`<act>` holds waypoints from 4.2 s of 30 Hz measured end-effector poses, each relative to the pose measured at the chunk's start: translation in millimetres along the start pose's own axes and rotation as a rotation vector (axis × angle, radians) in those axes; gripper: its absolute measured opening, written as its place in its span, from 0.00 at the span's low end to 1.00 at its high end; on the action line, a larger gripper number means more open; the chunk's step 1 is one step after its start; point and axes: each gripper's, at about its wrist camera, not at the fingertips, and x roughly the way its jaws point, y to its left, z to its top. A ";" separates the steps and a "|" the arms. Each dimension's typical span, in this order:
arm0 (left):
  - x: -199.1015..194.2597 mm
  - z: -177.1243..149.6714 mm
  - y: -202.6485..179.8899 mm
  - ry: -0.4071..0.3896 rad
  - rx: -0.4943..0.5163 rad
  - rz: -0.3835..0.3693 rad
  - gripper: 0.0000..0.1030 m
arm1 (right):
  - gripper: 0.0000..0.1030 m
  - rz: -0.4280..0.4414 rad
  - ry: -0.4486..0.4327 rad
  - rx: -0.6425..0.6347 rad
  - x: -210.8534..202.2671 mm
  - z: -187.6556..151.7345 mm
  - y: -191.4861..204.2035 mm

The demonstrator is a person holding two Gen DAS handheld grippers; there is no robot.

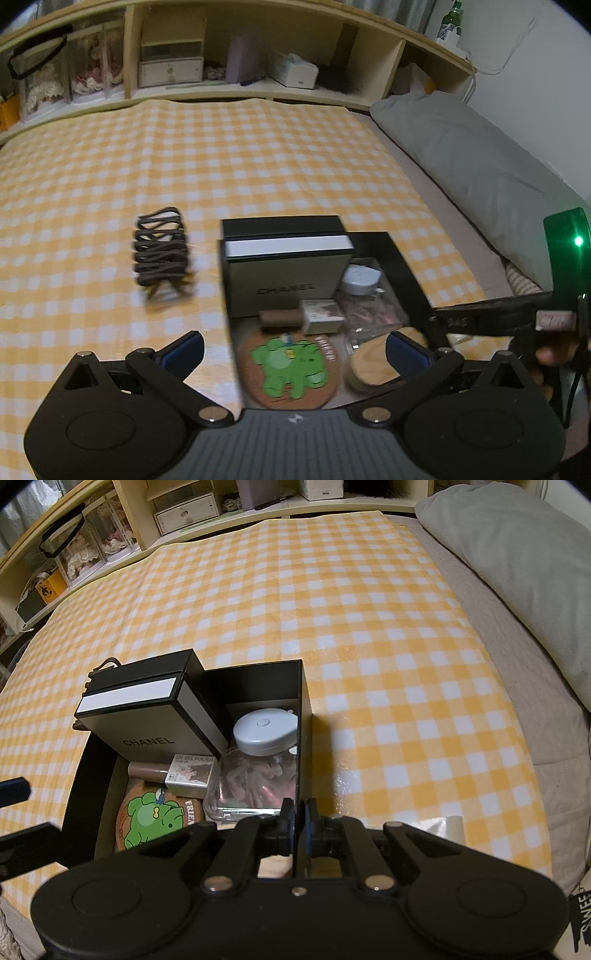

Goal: Organize rigid objects
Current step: 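Move the left tool to the dark brown spiral hair claw, then close the left tool on the spiral hair claw, then carry the hair claw with the left tool and lower it into the tray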

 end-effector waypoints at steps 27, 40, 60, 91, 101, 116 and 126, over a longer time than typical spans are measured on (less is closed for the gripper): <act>79.6 34.5 124.8 -0.167 -0.198 0.123 1.00 | 0.06 -0.031 0.012 -0.046 8.4 1.9 9.3; 123.8 30.1 141.6 -0.157 -0.235 0.010 0.62 | 0.06 -0.031 0.014 -0.051 9.0 1.2 8.6; 22.5 -7.2 134.7 0.137 0.085 0.091 0.60 | 0.06 -0.016 0.010 -0.046 7.5 1.9 4.8; -12.7 -16.2 162.4 0.091 -0.233 0.134 0.78 | 0.06 -0.022 0.011 -0.048 7.9 1.1 5.4; -13.9 -47.2 169.9 0.209 -0.444 0.169 0.99 | 0.06 -0.026 0.011 -0.054 9.1 1.4 7.0; 18.6 -48.7 129.9 0.233 -0.305 0.270 1.00 | 0.07 -0.026 0.012 -0.054 9.4 1.3 7.8; 22.1 -49.4 144.5 0.196 -0.343 0.322 0.90 | 0.07 -0.028 0.011 -0.056 9.3 1.3 8.3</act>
